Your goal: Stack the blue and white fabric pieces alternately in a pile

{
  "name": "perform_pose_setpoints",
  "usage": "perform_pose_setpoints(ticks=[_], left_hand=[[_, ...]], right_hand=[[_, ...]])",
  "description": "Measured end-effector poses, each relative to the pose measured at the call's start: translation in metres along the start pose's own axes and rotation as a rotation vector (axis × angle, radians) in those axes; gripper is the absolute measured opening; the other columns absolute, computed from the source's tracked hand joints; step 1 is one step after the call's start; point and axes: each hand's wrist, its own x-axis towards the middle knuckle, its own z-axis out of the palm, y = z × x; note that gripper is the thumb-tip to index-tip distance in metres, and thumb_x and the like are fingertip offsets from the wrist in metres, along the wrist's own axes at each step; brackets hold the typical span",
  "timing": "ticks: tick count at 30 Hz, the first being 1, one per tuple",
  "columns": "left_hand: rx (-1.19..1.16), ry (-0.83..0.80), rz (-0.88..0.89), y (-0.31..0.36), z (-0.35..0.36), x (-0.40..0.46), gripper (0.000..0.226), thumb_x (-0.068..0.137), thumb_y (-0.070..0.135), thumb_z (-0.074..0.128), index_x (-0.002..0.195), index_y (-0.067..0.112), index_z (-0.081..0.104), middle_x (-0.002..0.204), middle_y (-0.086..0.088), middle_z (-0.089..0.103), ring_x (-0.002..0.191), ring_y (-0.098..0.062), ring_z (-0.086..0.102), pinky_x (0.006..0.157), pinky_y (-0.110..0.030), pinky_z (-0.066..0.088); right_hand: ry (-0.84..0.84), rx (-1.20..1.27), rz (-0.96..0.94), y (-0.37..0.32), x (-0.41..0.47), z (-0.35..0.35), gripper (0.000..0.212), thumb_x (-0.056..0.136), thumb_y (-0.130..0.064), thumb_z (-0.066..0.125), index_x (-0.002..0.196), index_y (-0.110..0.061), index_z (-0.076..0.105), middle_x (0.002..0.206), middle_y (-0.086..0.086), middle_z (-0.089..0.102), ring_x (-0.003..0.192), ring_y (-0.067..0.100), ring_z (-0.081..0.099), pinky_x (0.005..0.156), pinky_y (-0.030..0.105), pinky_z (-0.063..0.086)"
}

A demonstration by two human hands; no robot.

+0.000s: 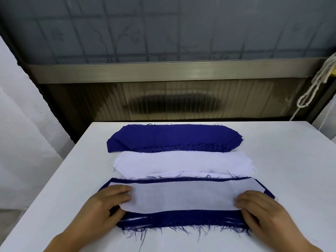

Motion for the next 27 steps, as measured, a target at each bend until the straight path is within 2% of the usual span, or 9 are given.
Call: perform_pose_setpoints(ticks=[3, 5, 9, 12, 15, 18, 21, 25, 27], left_hand=[[0.011, -0.037, -0.023, 0.003, -0.004, 0.0, 0.043, 0.088, 0.062, 0.051, 0.103, 0.029, 0.075, 0.128, 0.025, 0.057, 0.114, 0.01, 0.053, 0.096, -0.008, 0.038], [0.024, -0.037, -0.032, 0.005, -0.007, 0.0, 0.051, 0.087, 0.067, 0.049, 0.104, 0.028, 0.075, 0.127, 0.023, 0.059, 0.115, 0.009, 0.051, 0.099, -0.007, 0.034], [0.019, 0.058, -0.036, 0.02, -0.001, 0.017, 0.041, 0.091, 0.055, 0.05, 0.102, 0.024, 0.075, 0.12, 0.02, 0.063, 0.113, 0.009, 0.051, 0.098, -0.005, 0.034], [0.047, 0.034, 0.038, 0.036, 0.014, 0.037, 0.033, 0.092, 0.045, 0.052, 0.103, 0.023, 0.073, 0.113, 0.02, 0.062, 0.106, 0.006, 0.053, 0.091, -0.011, 0.041], [0.115, -0.032, 0.062, 0.044, 0.03, 0.046, 0.035, 0.092, 0.047, 0.049, 0.109, 0.025, 0.071, 0.11, 0.019, 0.061, 0.099, 0.001, 0.053, 0.083, -0.018, 0.048], [0.116, -0.066, 0.032, 0.041, 0.035, 0.043, 0.038, 0.092, 0.05, 0.046, 0.112, 0.026, 0.069, 0.109, 0.018, 0.058, 0.099, 0.0, 0.05, 0.083, -0.02, 0.046], [0.09, -0.074, 0.006, 0.033, 0.029, 0.038, 0.037, 0.093, 0.05, 0.047, 0.112, 0.026, 0.068, 0.108, 0.021, 0.055, 0.099, 0.002, 0.049, 0.085, -0.015, 0.041], [0.035, -0.076, -0.054, 0.021, 0.018, 0.029, 0.035, 0.091, 0.053, 0.049, 0.111, 0.03, 0.067, 0.108, 0.028, 0.05, 0.101, 0.003, 0.048, 0.088, -0.012, 0.037], [0.017, -0.106, -0.092, 0.014, 0.011, 0.028, 0.032, 0.089, 0.052, 0.053, 0.11, 0.033, 0.067, 0.107, 0.029, 0.05, 0.101, 0.003, 0.05, 0.086, -0.011, 0.038]], right_hand=[[-0.019, 0.001, 0.002, -0.001, -0.001, -0.002, 0.02, 0.086, -0.022, 0.059, 0.08, -0.012, 0.075, 0.089, -0.003, 0.068, 0.088, 0.012, 0.06, 0.078, 0.023, 0.048], [-0.037, 0.014, 0.019, -0.002, 0.0, -0.003, 0.023, 0.086, -0.031, 0.061, 0.079, -0.014, 0.074, 0.089, -0.005, 0.068, 0.088, 0.011, 0.059, 0.079, 0.022, 0.047], [-0.078, 0.057, 0.082, -0.008, 0.017, -0.005, 0.031, 0.095, -0.035, 0.05, 0.082, -0.015, 0.07, 0.09, -0.01, 0.064, 0.086, 0.009, 0.058, 0.078, 0.018, 0.044], [-0.125, 0.075, 0.147, -0.019, 0.035, 0.004, 0.017, 0.09, -0.025, 0.056, 0.09, -0.016, 0.07, 0.09, -0.011, 0.062, 0.08, 0.005, 0.056, 0.071, 0.015, 0.044], [-0.193, 0.085, 0.261, -0.024, 0.044, 0.013, 0.008, 0.084, -0.017, 0.067, 0.09, -0.021, 0.068, 0.083, -0.017, 0.059, 0.068, 0.002, 0.054, 0.06, 0.018, 0.046], [-0.253, 0.058, 0.351, -0.021, 0.041, 0.015, 0.013, 0.081, -0.017, 0.076, 0.084, -0.025, 0.066, 0.077, -0.02, 0.056, 0.061, -0.002, 0.05, 0.052, 0.018, 0.045], [-0.274, 0.051, 0.386, -0.017, 0.036, 0.011, 0.016, 0.08, -0.02, 0.077, 0.082, -0.028, 0.063, 0.075, -0.023, 0.053, 0.061, -0.005, 0.046, 0.052, 0.013, 0.039], [-0.316, 0.053, 0.432, -0.013, 0.034, 0.006, 0.018, 0.08, -0.022, 0.075, 0.081, -0.032, 0.06, 0.071, -0.027, 0.049, 0.063, -0.008, 0.048, 0.053, 0.01, 0.037], [-0.319, 0.019, 0.458, -0.011, 0.035, 0.003, 0.02, 0.077, -0.02, 0.076, 0.078, -0.032, 0.06, 0.066, -0.027, 0.048, 0.059, -0.004, 0.048, 0.05, 0.015, 0.041]])
